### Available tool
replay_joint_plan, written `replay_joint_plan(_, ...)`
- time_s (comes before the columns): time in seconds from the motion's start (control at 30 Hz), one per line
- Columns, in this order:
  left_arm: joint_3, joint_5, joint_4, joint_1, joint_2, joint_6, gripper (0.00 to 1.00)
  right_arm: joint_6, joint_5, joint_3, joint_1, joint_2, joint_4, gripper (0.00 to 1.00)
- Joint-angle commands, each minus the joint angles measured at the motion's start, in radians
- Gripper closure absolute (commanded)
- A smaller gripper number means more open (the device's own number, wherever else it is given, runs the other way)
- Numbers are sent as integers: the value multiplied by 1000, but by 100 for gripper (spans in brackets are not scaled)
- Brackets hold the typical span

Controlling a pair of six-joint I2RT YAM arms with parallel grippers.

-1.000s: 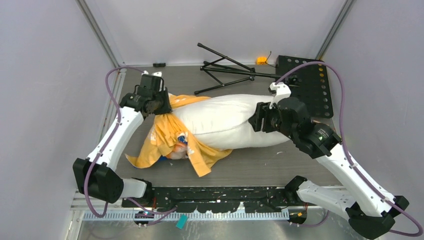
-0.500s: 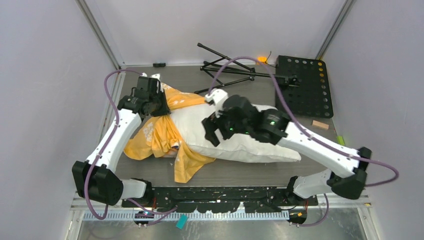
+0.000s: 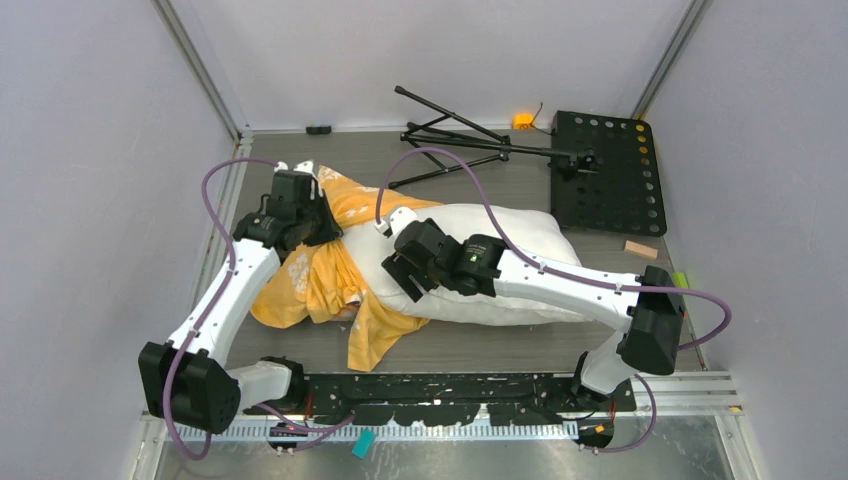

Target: Remove the pillowcase from the pillow

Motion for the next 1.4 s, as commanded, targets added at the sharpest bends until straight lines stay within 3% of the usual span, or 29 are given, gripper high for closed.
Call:
replay_joint_plan(0.0,-69,-21,67,6,-56,-73,100,7,129,-62,-16,-29,25,19)
replay_joint_plan(0.17,-131,-53,112,5,-103,-127,100,23,190,-80,-17,-43,34,29)
replay_joint_plan(0.23,-185,-57,154,6,-137,-153,100,38,251,-86,-18,-55,36,43)
replay_joint_plan(0.33,-243,-67,204,7,-176,-190,100,56,325,-115,-23,-108,60,82)
replay_joint_plan(0.37,-255,-73,210,7,-180,-196,100,68,342,-131,-28,-131,70,90)
replay_joint_plan(0.43,-263,-85,201,9,-181,-214,100,101,328,-159,-57,-191,93,96)
replay_joint_plan(0.7,-258,-125,191,19,-175,-213,100,241,252,-309,-272,-486,197,100)
replay_joint_plan(0.93,-210,-222,109,76,-194,-188,100,309,441,-347,-373,-676,154,100)
replay_joint_plan(1.17,-204,-313,71,118,-226,-238,100,350,560,-406,-382,-831,192,100)
replay_joint_plan(1.3,-167,-319,61,141,-219,-232,100,322,464,-432,-383,-853,238,100)
replay_joint_plan(1.37,-133,-202,107,141,-200,-164,100,311,366,-415,-383,-814,239,100)
